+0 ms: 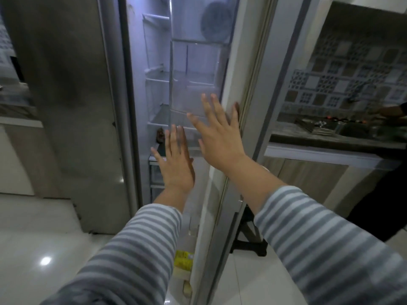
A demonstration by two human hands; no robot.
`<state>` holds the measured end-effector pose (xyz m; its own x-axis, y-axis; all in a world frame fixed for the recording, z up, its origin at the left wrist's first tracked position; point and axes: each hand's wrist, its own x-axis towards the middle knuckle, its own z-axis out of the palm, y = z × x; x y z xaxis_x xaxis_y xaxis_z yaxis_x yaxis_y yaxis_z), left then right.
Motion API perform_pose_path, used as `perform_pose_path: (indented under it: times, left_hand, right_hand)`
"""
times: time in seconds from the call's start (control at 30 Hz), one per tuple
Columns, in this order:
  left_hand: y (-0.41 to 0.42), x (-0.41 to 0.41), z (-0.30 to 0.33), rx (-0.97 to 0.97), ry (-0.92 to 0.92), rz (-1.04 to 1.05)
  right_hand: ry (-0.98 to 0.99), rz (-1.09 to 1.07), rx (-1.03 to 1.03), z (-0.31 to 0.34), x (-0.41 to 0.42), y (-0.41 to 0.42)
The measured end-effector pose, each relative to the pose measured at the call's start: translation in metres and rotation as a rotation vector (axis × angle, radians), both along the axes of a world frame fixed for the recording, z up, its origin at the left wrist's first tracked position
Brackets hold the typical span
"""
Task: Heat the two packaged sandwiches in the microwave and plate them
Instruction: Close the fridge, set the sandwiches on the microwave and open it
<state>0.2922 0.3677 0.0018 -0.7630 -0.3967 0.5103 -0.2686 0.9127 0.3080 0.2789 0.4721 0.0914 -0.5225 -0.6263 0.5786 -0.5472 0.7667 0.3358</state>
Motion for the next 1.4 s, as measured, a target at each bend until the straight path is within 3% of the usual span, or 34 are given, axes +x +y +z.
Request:
perform_pose_path:
  times: [0.13,0.27,0.5,0.63,0.87,1.1,1.4]
  left_hand:
    - [-0.001,0.016,-0.009,0.109,0.158,-0.065]
    - [0.022,0.027,-0.015,0.148,0.280,-0.094]
    - [0.044,0.028,-0.026,0.114,0.324,-0.104]
    - [0.028,0.005,-0.032,0.283,0.223,-0.142]
    - [-0.028,-0.041,-0.042,0.430,0.224,-0.163]
    - [-0.105,-0.094,-0.050,0.328,0.202,-0.038]
    - [-0.208,-0.155,-0.058,0.266,0.203,-0.106]
  right_hand:
    - [0.115,0.253,-0.101,-0.001,0.011,-0.005]
    - [0.179,0.284,-0.181,-0.001,0.007,0.020]
    - [-0.194,0.101,-0.183,-0.009,-0.039,0.025]
    - [-0.223,0.131,-0.116,-0.009,-0.062,-0.005]
    - [-0.108,0.205,-0.060,-0.018,-0.096,-0.065]
    - [0.043,0.229,0.004,-0.027,-0.147,-0.138]
    - [0.200,0.170,0.017,-0.038,-0.219,-0.210]
